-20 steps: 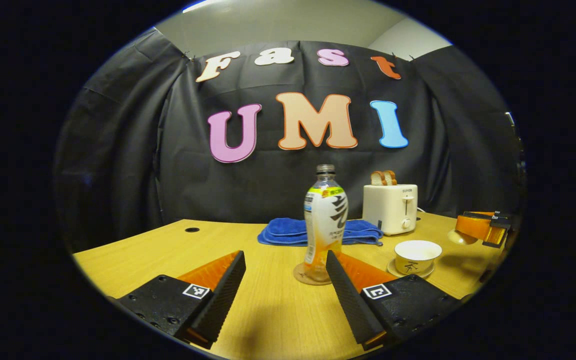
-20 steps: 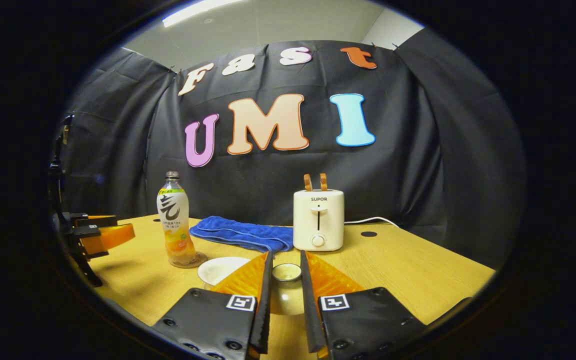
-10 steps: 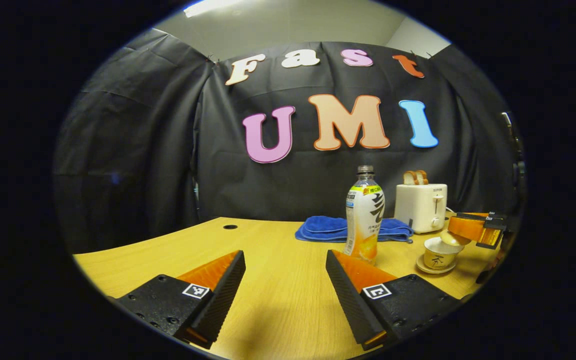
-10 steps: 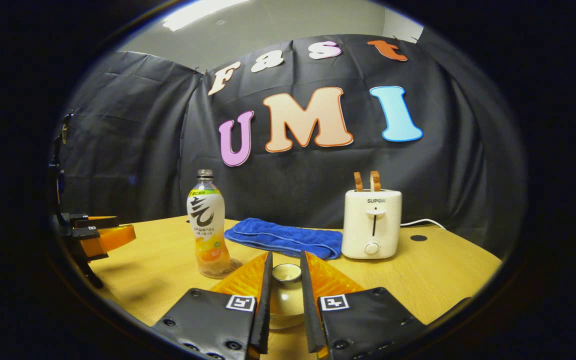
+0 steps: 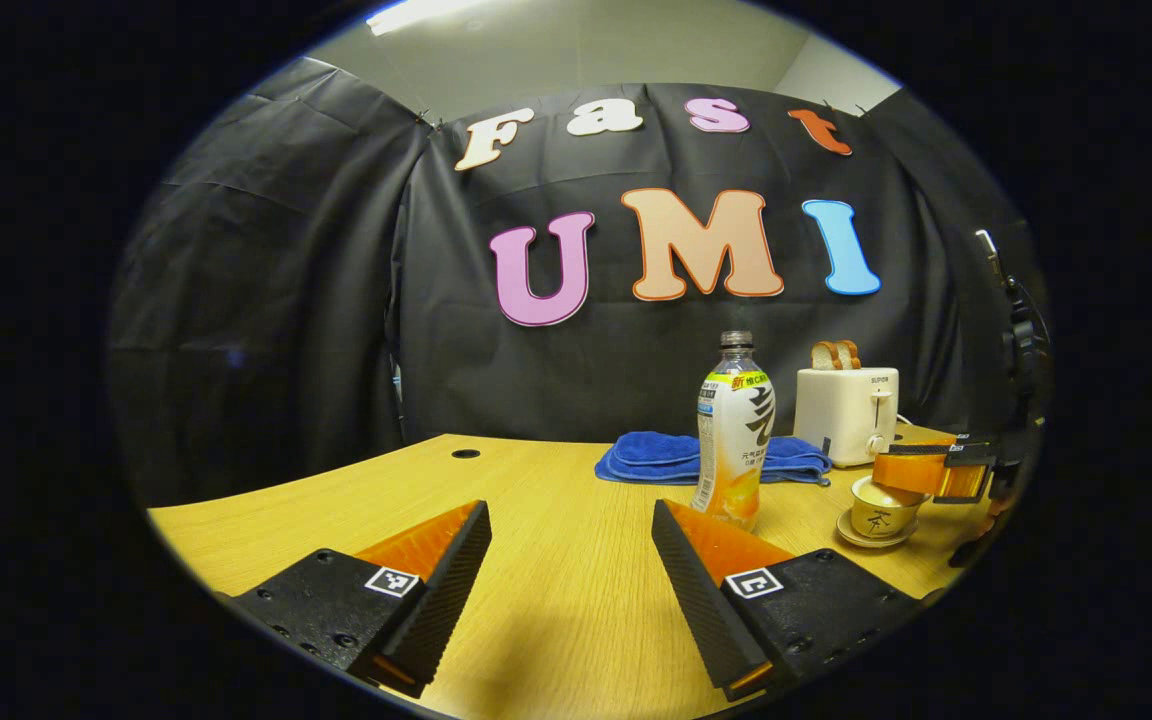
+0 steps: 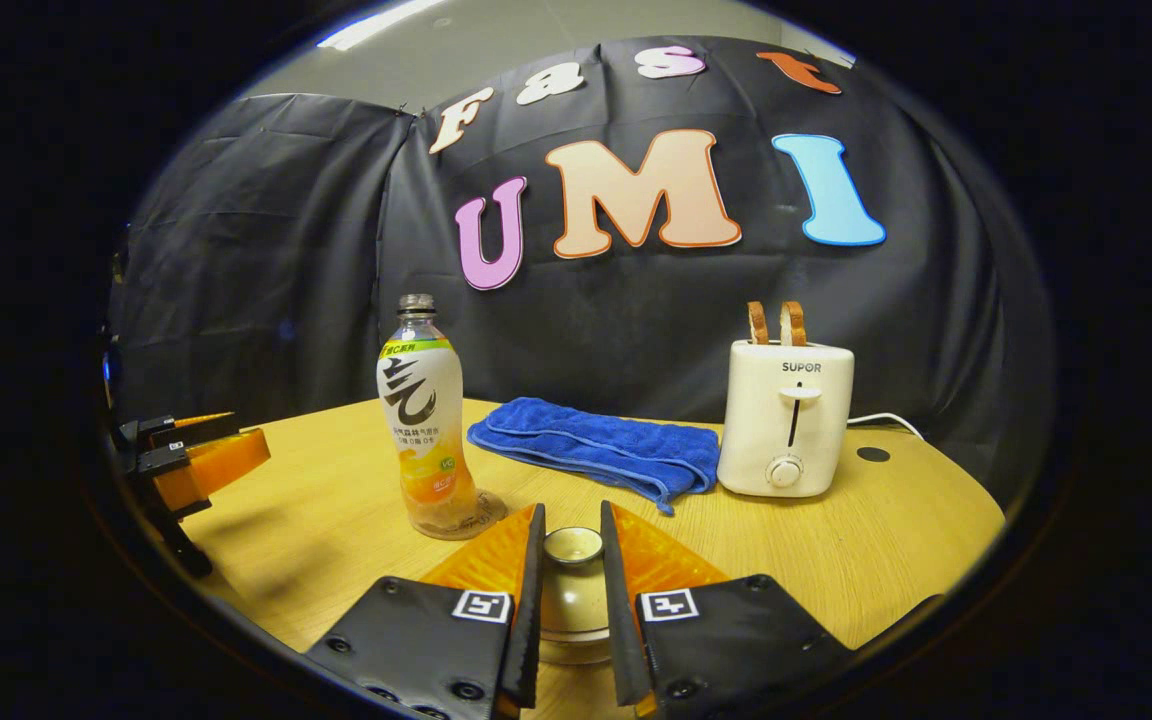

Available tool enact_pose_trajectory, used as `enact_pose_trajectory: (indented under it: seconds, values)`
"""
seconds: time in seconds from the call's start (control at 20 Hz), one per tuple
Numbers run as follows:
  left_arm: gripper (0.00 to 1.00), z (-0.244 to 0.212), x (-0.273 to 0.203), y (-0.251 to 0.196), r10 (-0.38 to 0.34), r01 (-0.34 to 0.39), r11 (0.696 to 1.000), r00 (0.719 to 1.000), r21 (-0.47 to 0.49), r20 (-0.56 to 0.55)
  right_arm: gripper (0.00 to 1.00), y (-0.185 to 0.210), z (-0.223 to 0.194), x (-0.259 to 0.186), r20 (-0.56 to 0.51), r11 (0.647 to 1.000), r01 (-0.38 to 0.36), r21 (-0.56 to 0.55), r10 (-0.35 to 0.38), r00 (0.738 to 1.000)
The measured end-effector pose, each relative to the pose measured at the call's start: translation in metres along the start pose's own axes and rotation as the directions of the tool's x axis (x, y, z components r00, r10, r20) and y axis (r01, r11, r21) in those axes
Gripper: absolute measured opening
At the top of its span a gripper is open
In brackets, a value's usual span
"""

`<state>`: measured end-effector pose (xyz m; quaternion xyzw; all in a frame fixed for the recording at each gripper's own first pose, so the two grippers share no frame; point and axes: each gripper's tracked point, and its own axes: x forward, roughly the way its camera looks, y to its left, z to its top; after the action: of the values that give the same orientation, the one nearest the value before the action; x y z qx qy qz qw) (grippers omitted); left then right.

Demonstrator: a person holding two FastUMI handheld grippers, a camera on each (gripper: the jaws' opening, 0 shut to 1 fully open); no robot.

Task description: Open the teacup lid with one hand, grasp the water bottle and pour water into the teacup with the other hand; after pouring, place the water bottle on the coaster and then close the teacup lid.

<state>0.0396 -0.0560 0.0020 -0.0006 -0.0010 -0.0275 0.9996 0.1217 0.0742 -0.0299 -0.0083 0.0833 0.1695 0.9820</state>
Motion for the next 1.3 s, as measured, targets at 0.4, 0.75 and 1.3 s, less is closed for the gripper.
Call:
enact_pose_trajectory:
  seconds: [0.4, 0.75, 1.3]
  values:
    - [0.95, -0.001, 0.001, 0.0, -0.001, 0.001, 1.0, 1.0, -0.001, 0.003, 0.56, 0.003, -0.003, -0.004, -0.028, 1.0, -0.012, 0.024, 0.013, 1.0]
    - [0.95, -0.001, 0.001, 0.0, -0.002, 0.002, 1.0, 1.0, -0.001, 0.003, 0.97, -0.009, -0.005, -0.018, -0.028, 0.996, 0.013, 0.089, -0.011, 1.0]
    - [0.94, -0.002, 0.002, 0.0, -0.002, 0.002, 1.0, 1.0, 0.0, 0.005, 0.98, -0.063, 0.014, -0.086, 0.13, 0.967, 0.192, 0.166, -0.215, 0.968]
